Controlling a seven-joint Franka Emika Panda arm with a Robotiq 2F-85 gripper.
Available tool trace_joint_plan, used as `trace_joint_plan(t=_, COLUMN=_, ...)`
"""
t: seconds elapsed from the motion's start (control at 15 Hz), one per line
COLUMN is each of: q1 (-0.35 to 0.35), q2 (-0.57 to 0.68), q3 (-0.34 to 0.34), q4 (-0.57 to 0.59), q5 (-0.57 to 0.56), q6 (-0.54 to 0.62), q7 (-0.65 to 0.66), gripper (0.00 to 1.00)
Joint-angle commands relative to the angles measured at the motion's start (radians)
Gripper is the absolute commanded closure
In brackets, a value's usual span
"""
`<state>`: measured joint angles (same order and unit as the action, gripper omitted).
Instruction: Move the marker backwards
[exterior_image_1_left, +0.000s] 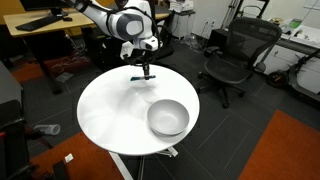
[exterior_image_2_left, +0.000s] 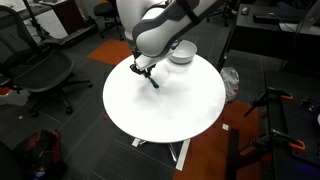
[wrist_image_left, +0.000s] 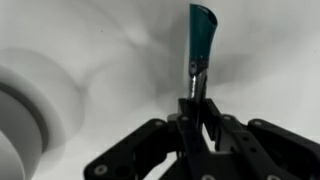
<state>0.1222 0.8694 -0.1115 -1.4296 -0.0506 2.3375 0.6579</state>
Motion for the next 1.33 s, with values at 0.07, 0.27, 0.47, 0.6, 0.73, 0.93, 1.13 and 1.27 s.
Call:
trace_joint_plan(t=0.07, q1=-0.016, q2=0.042, q3=0.006, q4=0.081, q5=0.036, q6=-0.040, q7=-0.038, gripper=0.54)
trace_joint_plan(t=0.27, q1=-0.016, q2=0.047, q3=0.006, q4=0.087, q5=0.037, q6=-0.033, q7=-0.039, gripper=0.34)
trace_joint_plan(t=0.47, q1=-0.010, q2=0.000, q3=0.008, q4=0.037, q5=0.033, q6=-0.033, q7=-0.049, gripper=0.12)
trace_joint_plan(t=0.6, q1=-0.010, q2=-0.040, q3=0.015, q4=-0.003, q5=0.037, q6=-0.029, q7=-0.064, gripper=0.01)
trace_joint_plan(t=0.73, q1=-0.019, q2=-0.086, q3=0.032, q4=-0.039, q5=0.047, q6=-0.037, q7=-0.106, gripper=0.00)
trace_joint_plan(t=0.93, q1=-0.024, q2=-0.168, q3=0.046, q4=-0.093, q5=0.063, q6=-0.078, q7=-0.171, gripper=0.00)
trace_joint_plan(t=1.13, q1=-0.019, q2=-0.239, q3=0.042, q4=-0.135, q5=0.058, q6=-0.128, q7=-0.213, gripper=0.00)
trace_joint_plan(t=1.27, q1=-0.018, q2=-0.275, q3=0.041, q4=-0.155, q5=0.053, q6=-0.160, q7=-0.228, gripper=0.00)
